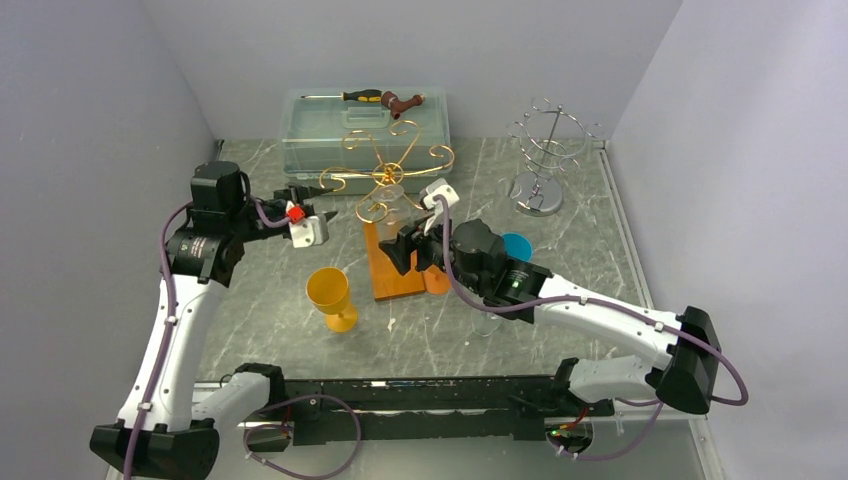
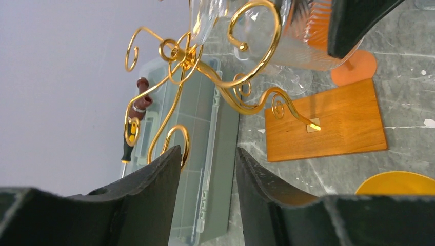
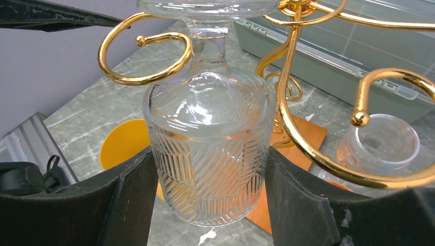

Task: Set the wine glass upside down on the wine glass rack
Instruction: Turn the wine glass upside down at the wine rack.

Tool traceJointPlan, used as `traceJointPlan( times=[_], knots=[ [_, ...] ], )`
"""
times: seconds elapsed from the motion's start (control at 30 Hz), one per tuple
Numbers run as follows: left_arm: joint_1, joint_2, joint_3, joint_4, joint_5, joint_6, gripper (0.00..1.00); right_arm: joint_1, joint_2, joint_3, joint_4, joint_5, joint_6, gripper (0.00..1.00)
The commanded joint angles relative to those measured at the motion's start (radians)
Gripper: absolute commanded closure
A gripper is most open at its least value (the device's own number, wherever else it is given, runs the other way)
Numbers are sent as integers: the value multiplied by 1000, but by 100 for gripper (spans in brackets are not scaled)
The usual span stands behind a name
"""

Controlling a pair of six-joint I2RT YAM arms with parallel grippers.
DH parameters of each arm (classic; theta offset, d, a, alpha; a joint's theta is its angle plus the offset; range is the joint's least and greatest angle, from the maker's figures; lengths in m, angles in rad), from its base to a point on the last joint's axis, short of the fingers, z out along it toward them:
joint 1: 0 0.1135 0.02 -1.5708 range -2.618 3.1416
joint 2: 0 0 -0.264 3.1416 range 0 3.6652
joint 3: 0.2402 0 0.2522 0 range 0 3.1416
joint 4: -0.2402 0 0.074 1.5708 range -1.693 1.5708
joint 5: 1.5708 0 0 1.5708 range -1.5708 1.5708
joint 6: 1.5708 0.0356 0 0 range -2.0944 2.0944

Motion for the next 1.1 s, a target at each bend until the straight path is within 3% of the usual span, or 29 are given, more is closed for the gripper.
traceJointPlan(
  times=[0.0,0.5,0.73,1.07],
  knots=[
    [-33,-11,3,24,-29,49,53,-14,13,76,81,-37,2,77],
    [-55,9,37,-37,-41,79,63,-43,88,143,63,-94,-33,81],
    [-79,8,31,-41,-60,106,64,-37,43,79,103,-112,7,82],
    [-118,33,44,-31,-82,103,63,-8,21,21,113,17,56,85]
  ],
)
